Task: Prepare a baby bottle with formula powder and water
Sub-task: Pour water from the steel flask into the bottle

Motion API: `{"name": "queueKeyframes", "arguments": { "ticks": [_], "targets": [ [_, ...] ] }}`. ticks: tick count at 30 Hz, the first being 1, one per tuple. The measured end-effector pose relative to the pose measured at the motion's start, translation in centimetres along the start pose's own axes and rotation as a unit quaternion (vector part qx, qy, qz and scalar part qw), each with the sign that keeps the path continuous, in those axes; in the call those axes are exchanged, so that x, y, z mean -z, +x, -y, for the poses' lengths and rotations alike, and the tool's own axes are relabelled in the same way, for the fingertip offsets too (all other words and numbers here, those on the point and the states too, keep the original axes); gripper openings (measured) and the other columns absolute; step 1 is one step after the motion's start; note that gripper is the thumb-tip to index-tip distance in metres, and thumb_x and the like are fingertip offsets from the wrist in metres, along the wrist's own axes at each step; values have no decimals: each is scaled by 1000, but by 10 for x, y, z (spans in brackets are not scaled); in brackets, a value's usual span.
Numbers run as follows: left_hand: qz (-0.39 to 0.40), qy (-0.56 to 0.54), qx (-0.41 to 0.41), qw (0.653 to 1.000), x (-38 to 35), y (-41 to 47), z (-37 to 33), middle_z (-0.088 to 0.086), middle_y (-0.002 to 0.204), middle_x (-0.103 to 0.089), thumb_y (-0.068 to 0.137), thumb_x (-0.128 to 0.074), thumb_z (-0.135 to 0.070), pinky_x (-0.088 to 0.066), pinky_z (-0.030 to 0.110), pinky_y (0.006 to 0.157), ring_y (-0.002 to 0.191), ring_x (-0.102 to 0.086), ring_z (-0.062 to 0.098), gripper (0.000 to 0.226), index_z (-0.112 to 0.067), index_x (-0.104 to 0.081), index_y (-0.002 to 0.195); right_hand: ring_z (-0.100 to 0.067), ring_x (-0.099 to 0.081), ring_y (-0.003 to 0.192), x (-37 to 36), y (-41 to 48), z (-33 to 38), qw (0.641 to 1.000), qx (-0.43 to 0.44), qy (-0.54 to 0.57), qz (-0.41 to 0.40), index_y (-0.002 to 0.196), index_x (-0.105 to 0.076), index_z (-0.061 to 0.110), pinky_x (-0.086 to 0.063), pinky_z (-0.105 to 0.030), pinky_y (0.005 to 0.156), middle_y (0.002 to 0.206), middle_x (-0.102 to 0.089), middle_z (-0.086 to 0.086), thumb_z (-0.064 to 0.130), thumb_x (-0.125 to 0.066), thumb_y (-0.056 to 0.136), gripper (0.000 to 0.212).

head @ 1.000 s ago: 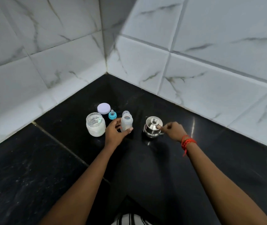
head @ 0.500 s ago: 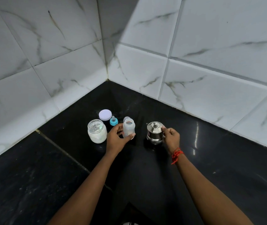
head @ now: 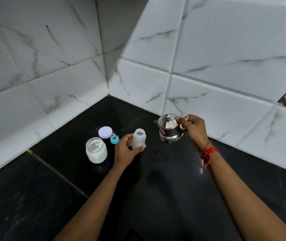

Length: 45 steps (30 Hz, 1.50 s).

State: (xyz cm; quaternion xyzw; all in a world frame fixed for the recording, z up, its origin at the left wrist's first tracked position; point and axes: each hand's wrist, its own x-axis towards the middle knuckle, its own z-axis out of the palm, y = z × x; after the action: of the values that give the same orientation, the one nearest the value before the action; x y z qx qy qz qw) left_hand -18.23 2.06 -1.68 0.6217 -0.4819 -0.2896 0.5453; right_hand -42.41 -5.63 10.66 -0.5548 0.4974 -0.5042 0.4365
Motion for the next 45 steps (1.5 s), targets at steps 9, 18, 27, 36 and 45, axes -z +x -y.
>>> {"name": "queueKeyframes", "arguments": {
  "ticks": [9,18,27,36,45],
  "targets": [
    [-2,-18,-1,1000,-17,-2,-2,-9,111,-73,68,-97,-20,-55,15,85,100,-69,-2,53,-27,-67,112,-9,-43,45,0,2,25,996,27,-75,35,57,-54,15,-37,-27,54,46,-51,6,23,-82,82,38],
    [-15,-27,5,1000,-25,-9,3,-14,108,-72,66,-98,-19,-57,19,85,98,-70,-1,54,-24,-68,111,-12,-52,50,-10,-3,27,988,29,-141,57,58,-58,11,-42,-27,55,53,-60,-3,26,-83,80,36],
    [-22,-28,2,999,-32,-14,8,-17,107,-71,67,-97,-19,-57,21,87,100,-69,-2,53,-27,-67,110,-13,-52,52,-15,-6,33,977,37,-194,79,56,-57,10,-42,-28,56,55,-60,-8,32,-84,78,41],
    [-23,-24,0,999,-39,-16,11,-15,107,-72,68,-97,-22,-57,19,86,100,-69,0,51,-24,-69,111,-13,-58,55,-15,-7,37,961,49,-257,84,56,-60,8,-47,-28,58,62,-68,-15,36,-83,78,42],
    [-26,-28,11,999,-47,-21,22,-10,111,-73,67,-97,-23,-58,20,87,102,-70,7,52,-22,-70,111,-10,-58,55,-16,-9,42,946,53,-304,97,57,-60,16,-46,-21,55,59,-65,-3,31,-82,80,36]
  ]
}}
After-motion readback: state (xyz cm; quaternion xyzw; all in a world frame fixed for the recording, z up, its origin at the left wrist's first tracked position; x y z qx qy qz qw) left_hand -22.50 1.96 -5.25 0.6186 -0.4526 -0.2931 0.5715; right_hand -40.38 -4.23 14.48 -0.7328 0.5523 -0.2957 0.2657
